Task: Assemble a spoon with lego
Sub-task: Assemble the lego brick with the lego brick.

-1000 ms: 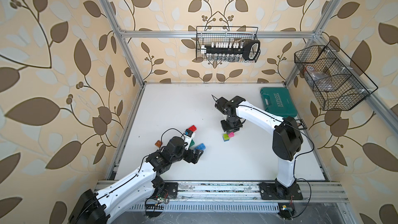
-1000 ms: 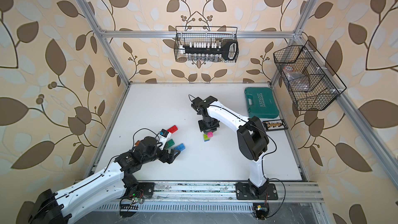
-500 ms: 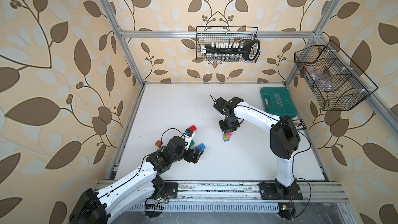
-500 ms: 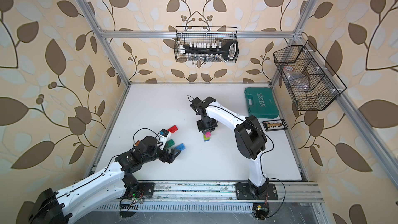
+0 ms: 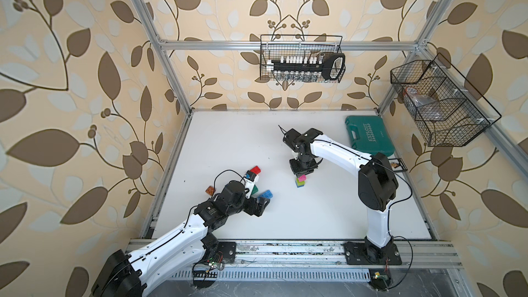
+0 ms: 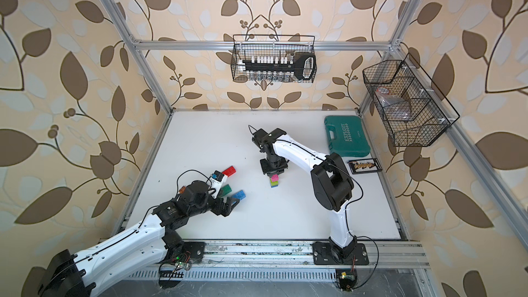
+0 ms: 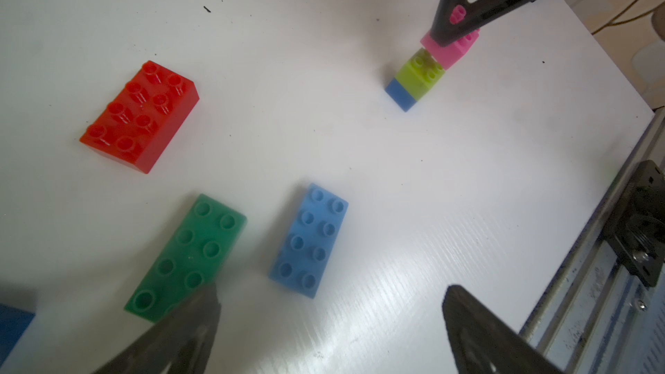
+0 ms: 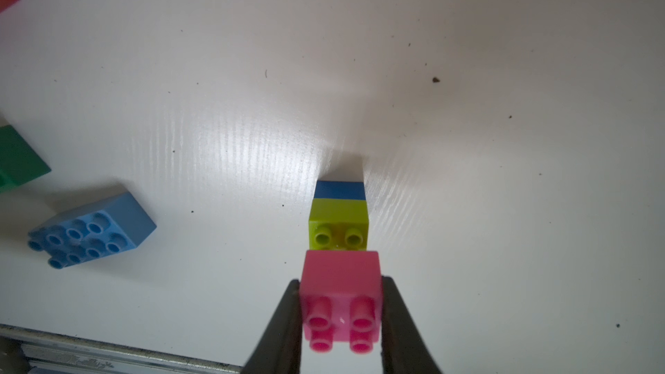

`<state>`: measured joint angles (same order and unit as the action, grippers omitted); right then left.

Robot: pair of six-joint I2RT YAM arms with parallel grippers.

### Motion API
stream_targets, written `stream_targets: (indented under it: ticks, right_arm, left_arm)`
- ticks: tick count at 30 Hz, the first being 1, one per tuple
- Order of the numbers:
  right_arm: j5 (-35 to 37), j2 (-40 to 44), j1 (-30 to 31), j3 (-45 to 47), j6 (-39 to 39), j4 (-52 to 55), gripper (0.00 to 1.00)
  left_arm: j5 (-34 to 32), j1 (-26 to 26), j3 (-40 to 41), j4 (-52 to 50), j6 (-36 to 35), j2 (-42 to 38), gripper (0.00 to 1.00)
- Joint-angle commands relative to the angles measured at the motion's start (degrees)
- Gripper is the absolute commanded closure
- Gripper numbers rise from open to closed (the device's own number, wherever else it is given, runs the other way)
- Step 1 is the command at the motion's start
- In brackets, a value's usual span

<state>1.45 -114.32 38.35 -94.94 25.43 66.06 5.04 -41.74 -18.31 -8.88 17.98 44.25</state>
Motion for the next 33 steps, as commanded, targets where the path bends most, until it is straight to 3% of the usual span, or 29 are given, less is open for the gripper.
stream_targets:
  ticks: [1,21,33]
  right_arm:
    - [-0.6,-1.43,0.16,1.48,0.19,-0.53,0.82]
    - [-0.83,-3.4,0.17,3.79,0.67,-2.21,0.83]
    - [-1.38,-4.93,0.5,10.92,1.58,-7.64,0.84]
  left_arm:
    - [-0.08,-0.45,-2.09,0.87,-0.75,-0.57,0.01]
    - [-0.33,-0.5,-2.09,0.71,-0.75,-0.66,0.01]
    - [-0.69,-0.45,-2.09,0.45,-0.66,-1.1,0.01]
